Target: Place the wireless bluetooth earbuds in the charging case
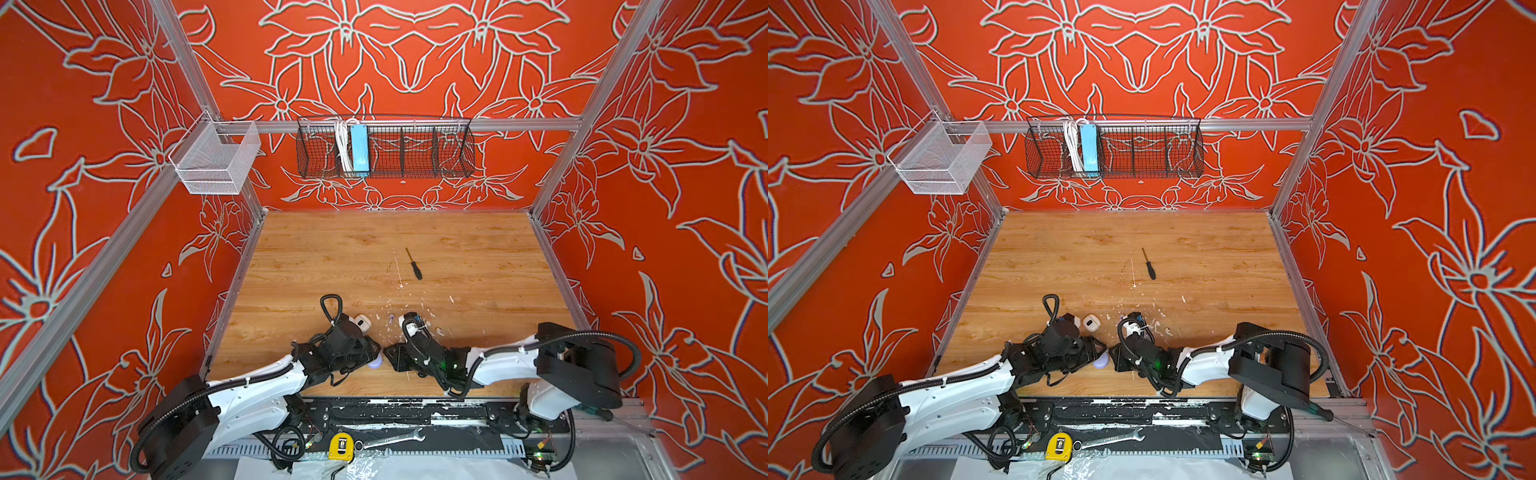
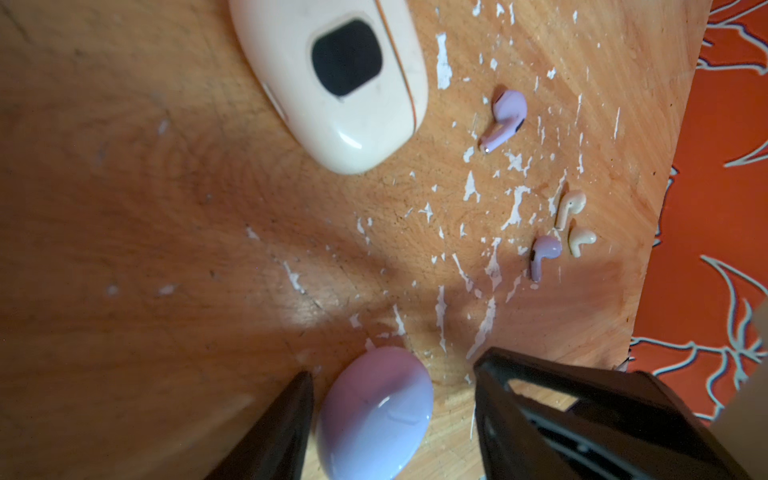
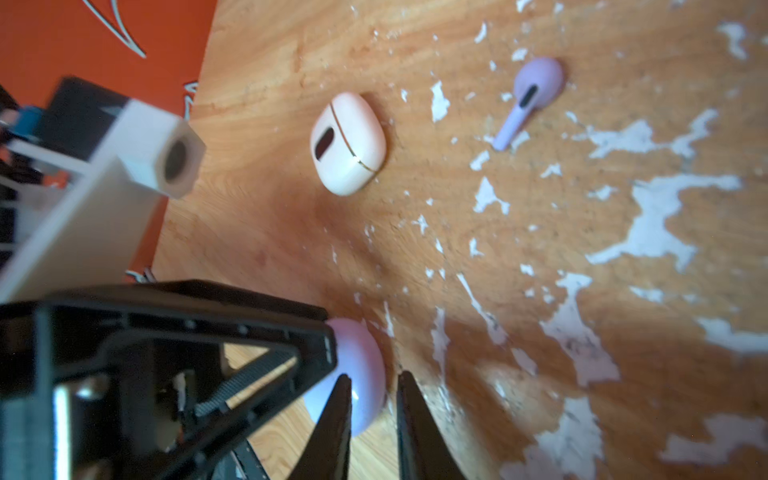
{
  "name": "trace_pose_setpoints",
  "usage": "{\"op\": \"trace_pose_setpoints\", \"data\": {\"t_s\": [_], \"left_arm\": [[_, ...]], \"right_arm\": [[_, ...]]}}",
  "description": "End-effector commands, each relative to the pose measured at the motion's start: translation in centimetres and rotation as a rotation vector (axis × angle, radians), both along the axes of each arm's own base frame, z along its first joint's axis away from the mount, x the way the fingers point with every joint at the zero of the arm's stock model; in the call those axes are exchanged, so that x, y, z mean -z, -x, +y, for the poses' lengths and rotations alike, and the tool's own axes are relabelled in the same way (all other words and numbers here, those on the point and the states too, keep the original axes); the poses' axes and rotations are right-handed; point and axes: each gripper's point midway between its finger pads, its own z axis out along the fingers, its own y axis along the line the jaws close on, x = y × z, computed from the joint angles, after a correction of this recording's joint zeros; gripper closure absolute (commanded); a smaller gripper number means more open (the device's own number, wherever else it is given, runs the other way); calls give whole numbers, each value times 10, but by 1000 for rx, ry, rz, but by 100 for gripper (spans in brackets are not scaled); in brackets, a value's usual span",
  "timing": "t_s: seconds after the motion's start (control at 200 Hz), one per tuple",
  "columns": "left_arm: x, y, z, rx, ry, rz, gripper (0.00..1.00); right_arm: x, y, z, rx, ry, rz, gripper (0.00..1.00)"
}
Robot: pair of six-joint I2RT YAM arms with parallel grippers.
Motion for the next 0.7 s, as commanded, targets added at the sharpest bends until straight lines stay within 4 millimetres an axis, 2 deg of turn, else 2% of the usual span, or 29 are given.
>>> {"op": "trace_pose_setpoints", "data": {"t_s": [0.0, 0.325, 0.345, 0.696], "left_arm": [[41, 34, 33, 11, -148, 147, 37], [50, 45, 39, 20, -147, 170, 38], [44, 43, 37, 19, -127, 149, 38], [42, 46, 37, 41, -118, 137, 39]], "right_arm": [[9, 2, -5, 37, 20, 14, 80], [29, 12, 3, 26, 60, 43, 82], [29, 13, 4, 24, 59, 44, 82], [37, 13, 9, 21, 86, 51, 84]]}}
